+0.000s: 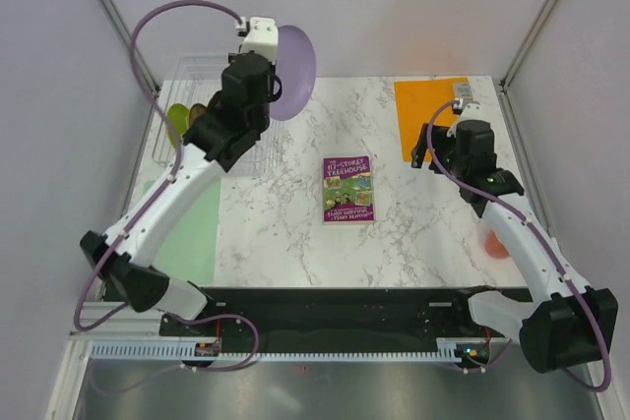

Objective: Unload the plates from the dish rack

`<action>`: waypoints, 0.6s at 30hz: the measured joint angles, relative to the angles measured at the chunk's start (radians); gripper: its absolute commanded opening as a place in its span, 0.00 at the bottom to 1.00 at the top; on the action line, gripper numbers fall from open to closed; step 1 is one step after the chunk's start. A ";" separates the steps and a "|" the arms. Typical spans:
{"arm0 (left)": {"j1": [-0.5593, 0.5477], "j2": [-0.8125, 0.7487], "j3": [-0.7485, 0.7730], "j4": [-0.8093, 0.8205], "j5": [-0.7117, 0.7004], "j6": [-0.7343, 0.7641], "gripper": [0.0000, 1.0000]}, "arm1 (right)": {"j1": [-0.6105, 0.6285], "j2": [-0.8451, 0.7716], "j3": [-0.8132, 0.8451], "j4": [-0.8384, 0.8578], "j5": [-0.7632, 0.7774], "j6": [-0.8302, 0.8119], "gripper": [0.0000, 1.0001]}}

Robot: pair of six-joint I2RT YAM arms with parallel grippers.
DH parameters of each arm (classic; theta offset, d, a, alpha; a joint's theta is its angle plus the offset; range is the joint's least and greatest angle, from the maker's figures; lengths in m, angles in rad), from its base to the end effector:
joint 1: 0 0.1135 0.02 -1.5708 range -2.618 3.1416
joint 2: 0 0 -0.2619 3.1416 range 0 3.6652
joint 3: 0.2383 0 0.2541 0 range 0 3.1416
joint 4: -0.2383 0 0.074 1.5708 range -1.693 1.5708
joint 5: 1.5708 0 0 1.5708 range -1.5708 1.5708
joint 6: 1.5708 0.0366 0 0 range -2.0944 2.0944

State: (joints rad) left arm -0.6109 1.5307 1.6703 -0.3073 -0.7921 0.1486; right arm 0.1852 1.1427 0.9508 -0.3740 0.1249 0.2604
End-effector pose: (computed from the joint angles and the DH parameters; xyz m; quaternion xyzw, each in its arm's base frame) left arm 0.2967 -0.1760 0.4523 0.0300 0.7468 0.1504 0.6471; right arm 0.2546 0.0431 0.3044 0.0629 0.8729 0.0529 0.4808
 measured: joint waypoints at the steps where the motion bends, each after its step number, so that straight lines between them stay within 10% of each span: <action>1: -0.009 -0.035 -0.004 -0.018 0.043 -0.034 0.02 | 0.000 -0.009 -0.008 0.016 -0.027 0.012 0.98; 8: 0.000 -0.219 -0.191 -0.061 0.309 -0.319 0.02 | 0.001 -0.107 -0.159 0.240 -0.314 0.177 0.97; 18: 0.000 -0.096 -0.455 -0.052 0.626 -0.594 0.02 | 0.010 -0.124 -0.224 0.458 -0.517 0.346 0.98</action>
State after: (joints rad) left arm -0.6109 1.4349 1.2152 -0.3595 -0.1665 -0.4450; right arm 0.1955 1.0183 0.7265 0.0837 -0.3923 0.6060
